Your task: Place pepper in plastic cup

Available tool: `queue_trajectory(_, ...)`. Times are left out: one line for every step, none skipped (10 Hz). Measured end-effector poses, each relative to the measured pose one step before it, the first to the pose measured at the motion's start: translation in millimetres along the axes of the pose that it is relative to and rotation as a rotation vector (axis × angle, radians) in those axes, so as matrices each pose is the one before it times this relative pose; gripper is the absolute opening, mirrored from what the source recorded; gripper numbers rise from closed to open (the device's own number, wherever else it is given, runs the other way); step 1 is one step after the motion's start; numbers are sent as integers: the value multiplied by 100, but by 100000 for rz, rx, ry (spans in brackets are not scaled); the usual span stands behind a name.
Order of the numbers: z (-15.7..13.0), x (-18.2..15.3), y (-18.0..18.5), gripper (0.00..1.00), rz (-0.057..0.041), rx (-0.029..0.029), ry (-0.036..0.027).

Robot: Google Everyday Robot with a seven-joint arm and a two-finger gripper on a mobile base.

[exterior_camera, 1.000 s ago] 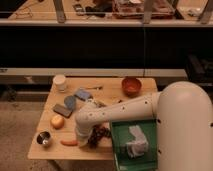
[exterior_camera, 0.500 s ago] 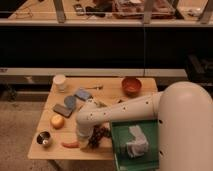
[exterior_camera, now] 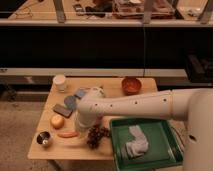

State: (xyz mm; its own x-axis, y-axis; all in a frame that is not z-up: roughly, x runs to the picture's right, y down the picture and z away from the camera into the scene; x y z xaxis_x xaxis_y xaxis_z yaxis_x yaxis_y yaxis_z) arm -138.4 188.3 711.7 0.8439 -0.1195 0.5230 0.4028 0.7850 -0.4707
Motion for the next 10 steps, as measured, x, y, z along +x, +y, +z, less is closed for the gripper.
queue_trajectory(-2131, -833, -880, 0, -2486, 1537, 130)
queue_trajectory(-2657, -863, -1583, 0, -2574, 1495, 494)
queue_trajectory(-2083, -546, -1882, 0, -1493, 698, 1645)
queue_trajectory(-1321, -153, -1744, 0, -827, 601, 1828)
queue_trajectory(-1238, 68, -2151, 0, -1050, 536, 2158)
queue_trajectory(-804, 151, -1186, 0, -381, 332, 1345)
queue_trajectory(-262, 118, -414, 0, -79, 61, 542)
queue_trajectory(-47, 4, -71, 0, -47, 52, 81)
queue_trajectory(-6, 40, 7, 0, 62, 17, 31)
queue_trajectory(-7, 12, -1, 0, 28, 18, -4)
